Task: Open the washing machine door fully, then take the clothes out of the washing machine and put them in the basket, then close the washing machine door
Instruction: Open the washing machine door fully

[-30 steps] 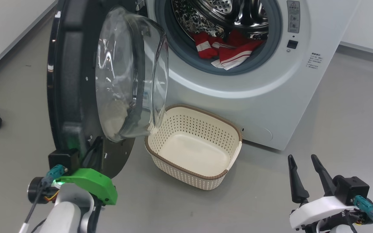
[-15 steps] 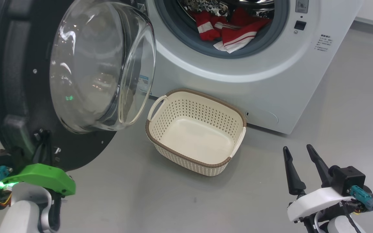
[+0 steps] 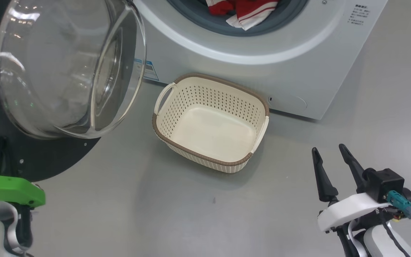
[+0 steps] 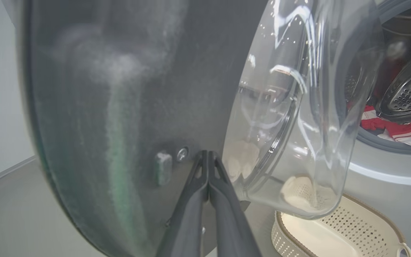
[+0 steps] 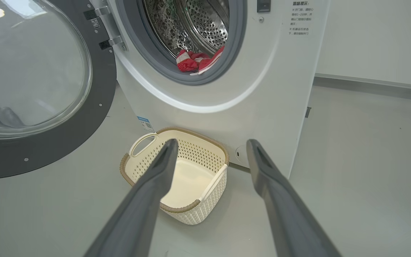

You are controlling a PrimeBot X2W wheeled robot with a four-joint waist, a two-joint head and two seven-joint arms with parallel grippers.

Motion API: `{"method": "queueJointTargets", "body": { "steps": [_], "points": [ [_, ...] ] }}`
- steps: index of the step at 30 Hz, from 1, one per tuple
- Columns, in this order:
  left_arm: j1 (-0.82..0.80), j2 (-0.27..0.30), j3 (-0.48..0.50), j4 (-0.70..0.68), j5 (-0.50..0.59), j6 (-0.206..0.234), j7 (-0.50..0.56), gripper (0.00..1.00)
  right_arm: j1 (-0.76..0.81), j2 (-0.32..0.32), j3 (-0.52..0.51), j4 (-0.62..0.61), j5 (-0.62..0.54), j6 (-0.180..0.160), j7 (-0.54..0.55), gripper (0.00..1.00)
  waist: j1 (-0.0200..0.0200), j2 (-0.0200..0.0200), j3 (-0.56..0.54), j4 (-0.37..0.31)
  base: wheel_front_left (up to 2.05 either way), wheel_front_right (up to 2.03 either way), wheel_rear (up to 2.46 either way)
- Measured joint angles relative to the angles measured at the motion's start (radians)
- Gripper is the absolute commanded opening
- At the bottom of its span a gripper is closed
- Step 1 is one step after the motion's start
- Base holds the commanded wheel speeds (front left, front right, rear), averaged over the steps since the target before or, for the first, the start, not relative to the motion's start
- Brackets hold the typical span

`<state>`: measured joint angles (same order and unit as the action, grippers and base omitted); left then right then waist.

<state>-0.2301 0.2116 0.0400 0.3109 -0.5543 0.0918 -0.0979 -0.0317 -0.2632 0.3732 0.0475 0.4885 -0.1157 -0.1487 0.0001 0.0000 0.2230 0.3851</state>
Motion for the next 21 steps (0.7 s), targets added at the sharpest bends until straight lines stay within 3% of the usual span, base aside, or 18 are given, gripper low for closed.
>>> {"method": "queueJointTargets", "body": {
  "steps": [21],
  "points": [
    [-0.117,0.095,0.204,0.081,-0.093,0.009,-0.04,0.0,-0.064,-0.057,-0.032,-0.047,-0.035,-0.001,0.047,1.0,0.0,0.0,0.175,-0.041,0.0,0.0,0.0]
  ]
}}
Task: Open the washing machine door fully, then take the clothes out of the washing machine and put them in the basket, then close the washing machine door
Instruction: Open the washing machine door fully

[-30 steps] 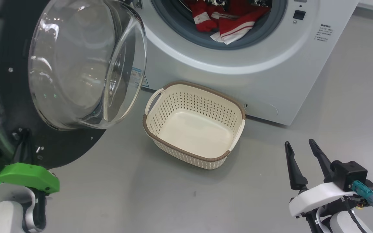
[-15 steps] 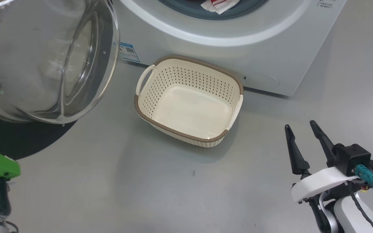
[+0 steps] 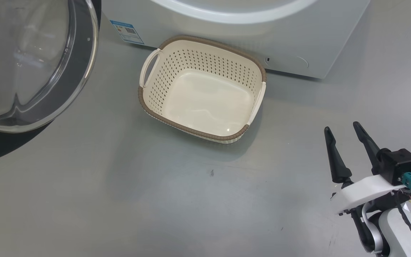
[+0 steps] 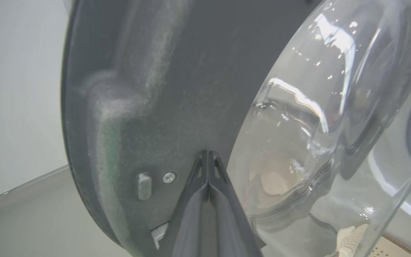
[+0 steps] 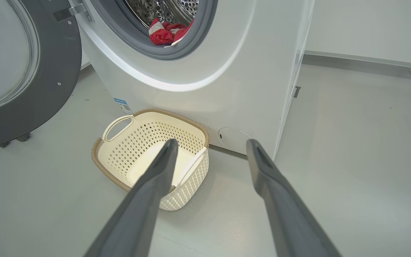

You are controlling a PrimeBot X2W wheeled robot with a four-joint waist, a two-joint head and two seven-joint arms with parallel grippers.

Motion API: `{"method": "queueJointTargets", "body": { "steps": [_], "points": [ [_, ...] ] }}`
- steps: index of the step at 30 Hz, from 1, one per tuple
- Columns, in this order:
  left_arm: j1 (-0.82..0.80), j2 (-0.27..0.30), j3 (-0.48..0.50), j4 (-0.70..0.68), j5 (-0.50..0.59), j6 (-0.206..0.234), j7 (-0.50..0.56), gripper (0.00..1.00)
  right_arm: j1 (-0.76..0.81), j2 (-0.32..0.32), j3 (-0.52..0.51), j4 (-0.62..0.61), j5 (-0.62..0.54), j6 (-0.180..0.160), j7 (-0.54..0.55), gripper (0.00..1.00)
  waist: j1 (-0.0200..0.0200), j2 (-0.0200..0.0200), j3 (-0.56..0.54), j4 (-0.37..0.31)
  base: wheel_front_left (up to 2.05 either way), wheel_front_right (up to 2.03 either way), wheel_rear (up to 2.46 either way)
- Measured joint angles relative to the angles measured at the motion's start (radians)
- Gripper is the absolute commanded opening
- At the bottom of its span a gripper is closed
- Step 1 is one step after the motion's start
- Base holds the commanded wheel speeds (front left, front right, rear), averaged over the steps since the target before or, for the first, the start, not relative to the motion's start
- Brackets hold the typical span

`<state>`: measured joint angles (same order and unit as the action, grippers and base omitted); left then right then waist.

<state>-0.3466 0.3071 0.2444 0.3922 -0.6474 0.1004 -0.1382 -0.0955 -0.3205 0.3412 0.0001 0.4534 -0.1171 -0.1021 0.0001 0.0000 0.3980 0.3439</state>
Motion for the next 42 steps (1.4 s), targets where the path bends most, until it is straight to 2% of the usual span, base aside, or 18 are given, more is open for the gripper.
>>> {"method": "queueJointTargets", "body": {
  "steps": [7,21,39,42],
  "points": [
    [-0.006,0.034,0.029,0.061,-0.004,0.0,-0.01,0.0,0.0,-0.012,-0.01,-0.008,-0.007,0.0,0.011,1.0,0.0,0.0,0.016,0.003,0.0,0.0,0.0],
    [-0.035,0.037,-0.001,0.13,0.0,-0.011,-0.032,0.0,0.0,-0.013,-0.008,-0.008,-0.008,0.0,0.02,1.0,-0.0001,0.0,0.004,0.01,0.0,0.0,0.0],
    [-0.026,0.046,-0.191,0.095,0.151,-0.064,-0.041,0.0,-0.007,0.056,-0.011,0.059,0.024,0.003,-0.053,1.0,0.0,0.0,-0.132,-0.013,0.0,0.0,0.0],
    [-0.018,0.023,-0.221,0.069,0.152,-0.082,-0.045,0.0,-0.007,0.067,-0.019,0.075,0.035,0.003,-0.063,1.0,-0.0001,0.0,-0.164,-0.025,0.0,0.0,0.0]
  ]
}}
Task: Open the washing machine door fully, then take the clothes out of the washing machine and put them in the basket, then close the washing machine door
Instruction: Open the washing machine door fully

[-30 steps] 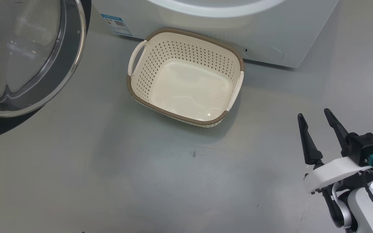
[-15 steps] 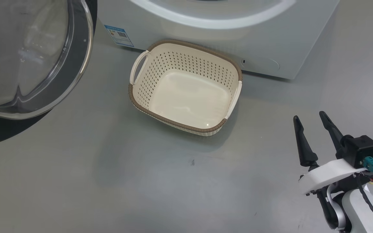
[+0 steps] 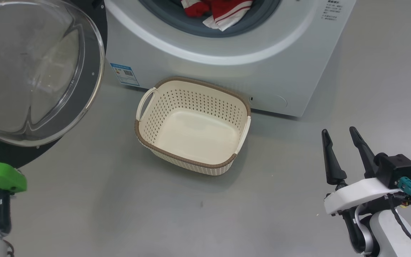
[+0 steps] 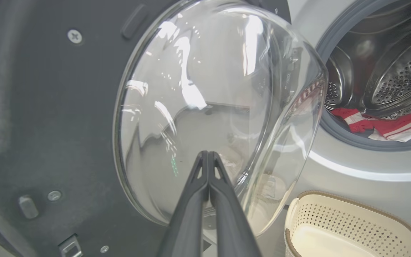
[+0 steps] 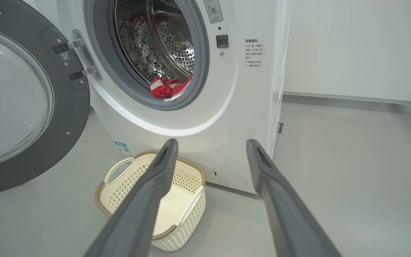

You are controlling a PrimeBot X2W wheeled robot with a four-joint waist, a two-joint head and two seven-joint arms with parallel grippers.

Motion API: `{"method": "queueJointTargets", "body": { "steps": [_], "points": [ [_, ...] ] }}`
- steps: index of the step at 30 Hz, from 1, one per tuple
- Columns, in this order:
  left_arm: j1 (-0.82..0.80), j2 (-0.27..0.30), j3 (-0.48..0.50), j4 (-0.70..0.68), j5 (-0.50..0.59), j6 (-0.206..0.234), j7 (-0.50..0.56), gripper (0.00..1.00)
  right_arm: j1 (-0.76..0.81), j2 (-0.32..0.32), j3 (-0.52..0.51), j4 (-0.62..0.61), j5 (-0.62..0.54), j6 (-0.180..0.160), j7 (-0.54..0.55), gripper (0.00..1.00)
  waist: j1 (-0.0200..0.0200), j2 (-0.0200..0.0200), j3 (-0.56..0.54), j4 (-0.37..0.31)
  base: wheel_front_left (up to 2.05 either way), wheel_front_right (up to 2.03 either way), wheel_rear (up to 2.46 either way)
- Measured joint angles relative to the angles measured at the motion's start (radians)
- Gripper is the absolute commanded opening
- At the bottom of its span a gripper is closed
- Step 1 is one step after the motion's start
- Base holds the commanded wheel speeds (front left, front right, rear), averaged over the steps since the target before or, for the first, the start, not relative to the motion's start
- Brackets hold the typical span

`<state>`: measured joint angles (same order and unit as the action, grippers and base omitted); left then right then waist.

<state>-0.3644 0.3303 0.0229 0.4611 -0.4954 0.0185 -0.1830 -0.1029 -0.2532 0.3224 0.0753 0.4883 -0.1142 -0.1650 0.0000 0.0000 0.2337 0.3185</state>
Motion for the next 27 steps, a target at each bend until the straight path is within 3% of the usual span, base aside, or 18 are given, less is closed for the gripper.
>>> {"method": "queueJointTargets", "body": {
  "steps": [13,27],
  "points": [
    [0.088,-0.059,-0.117,-0.094,0.041,-0.043,0.006,0.0,0.006,0.025,-0.018,0.029,0.022,0.0,-0.032,1.0,0.0,0.0,-0.123,-0.098,0.0,0.0,0.0],
    [0.216,-0.161,-0.164,-0.208,0.03,-0.045,0.006,0.0,0.056,0.025,-0.035,0.01,0.022,0.0,-0.043,1.0,0.0,0.0,-0.214,-0.248,0.0,0.0,0.0]
  ]
}}
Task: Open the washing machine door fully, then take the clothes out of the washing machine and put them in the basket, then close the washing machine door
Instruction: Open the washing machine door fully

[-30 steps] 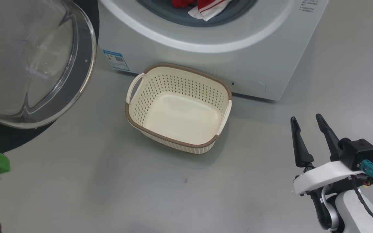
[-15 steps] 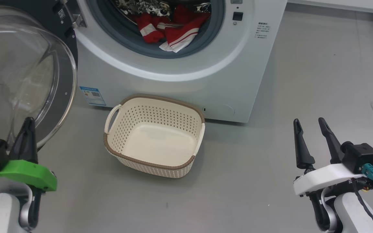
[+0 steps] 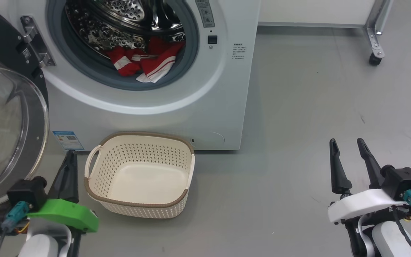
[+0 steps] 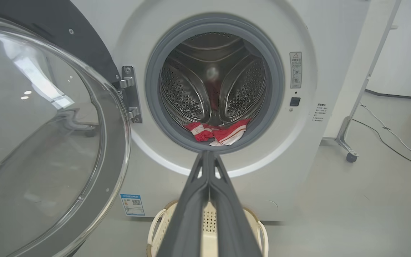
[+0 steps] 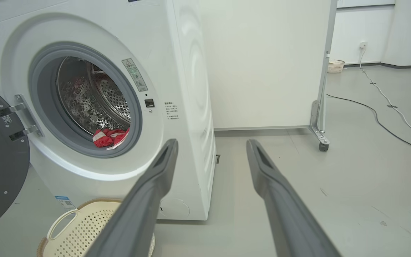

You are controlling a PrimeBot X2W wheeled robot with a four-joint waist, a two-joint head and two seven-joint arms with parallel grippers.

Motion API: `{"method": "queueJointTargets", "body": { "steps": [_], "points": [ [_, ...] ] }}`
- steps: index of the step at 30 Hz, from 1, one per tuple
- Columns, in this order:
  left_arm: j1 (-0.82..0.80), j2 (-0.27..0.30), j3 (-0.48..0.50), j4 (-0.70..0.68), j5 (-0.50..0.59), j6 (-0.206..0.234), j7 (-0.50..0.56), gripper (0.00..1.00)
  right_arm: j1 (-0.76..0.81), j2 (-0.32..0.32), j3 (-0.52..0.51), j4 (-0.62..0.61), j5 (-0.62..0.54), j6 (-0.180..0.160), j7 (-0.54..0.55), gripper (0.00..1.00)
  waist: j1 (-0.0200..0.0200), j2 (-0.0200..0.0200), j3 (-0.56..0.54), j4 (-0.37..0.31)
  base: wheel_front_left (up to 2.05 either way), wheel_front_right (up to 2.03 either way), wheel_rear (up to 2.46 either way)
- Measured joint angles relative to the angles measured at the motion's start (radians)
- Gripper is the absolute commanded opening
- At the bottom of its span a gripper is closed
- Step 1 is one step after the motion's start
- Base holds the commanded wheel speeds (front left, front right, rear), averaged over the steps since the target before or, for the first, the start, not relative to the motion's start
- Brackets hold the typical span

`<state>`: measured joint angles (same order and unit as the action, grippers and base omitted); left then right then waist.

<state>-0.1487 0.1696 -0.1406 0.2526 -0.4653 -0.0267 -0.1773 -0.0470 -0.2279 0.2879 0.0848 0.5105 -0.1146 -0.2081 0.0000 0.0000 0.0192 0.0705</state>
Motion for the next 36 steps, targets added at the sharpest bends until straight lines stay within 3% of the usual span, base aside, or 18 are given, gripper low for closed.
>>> {"method": "queueJointTargets", "body": {
  "steps": [7,8,10,11,12,36],
  "points": [
    [0.028,-0.032,-0.035,-0.036,0.001,0.004,-0.002,0.0,0.028,-0.006,-0.018,-0.019,0.0,-0.001,-0.002,1.0,0.0,0.0,-0.015,-0.03,0.0,0.0,0.0],
    [0.033,-0.033,-0.035,-0.038,0.001,0.004,-0.002,0.1,0.031,-0.006,-0.018,-0.021,0.0,-0.001,-0.005,1.0,0.0,0.0,-0.015,-0.031,0.0,0.0,0.0],
    [0.042,-0.034,-0.036,-0.043,0.001,0.006,-0.007,0.52,0.035,-0.006,-0.018,-0.025,0.0,-0.001,-0.005,1.0,0.0,0.0,-0.014,-0.032,0.0,0.0,0.0],
    [0.047,-0.035,-0.036,-0.047,0.001,0.01,-0.012,0.95,0.035,-0.006,-0.018,-0.025,0.0,-0.001,-0.005,1.0,0.0,0.0,-0.013,-0.032,0.0,0.0,0.0],
    [0.051,-0.037,-0.036,-0.051,0.001,0.012,-0.013,1.0,0.035,-0.006,-0.018,-0.026,0.0,-0.001,-0.005,1.0,0.0,0.0,-0.012,-0.031,0.0,0.0,0.0],
    [0.095,-0.044,-0.055,-0.086,0.011,0.024,-0.019,1.0,0.04,-0.042,0.021,-0.039,-0.063,-0.002,-0.002,1.0,0.0,0.0,-0.01,-0.022,0.0,0.0,0.0]
  ]
}}
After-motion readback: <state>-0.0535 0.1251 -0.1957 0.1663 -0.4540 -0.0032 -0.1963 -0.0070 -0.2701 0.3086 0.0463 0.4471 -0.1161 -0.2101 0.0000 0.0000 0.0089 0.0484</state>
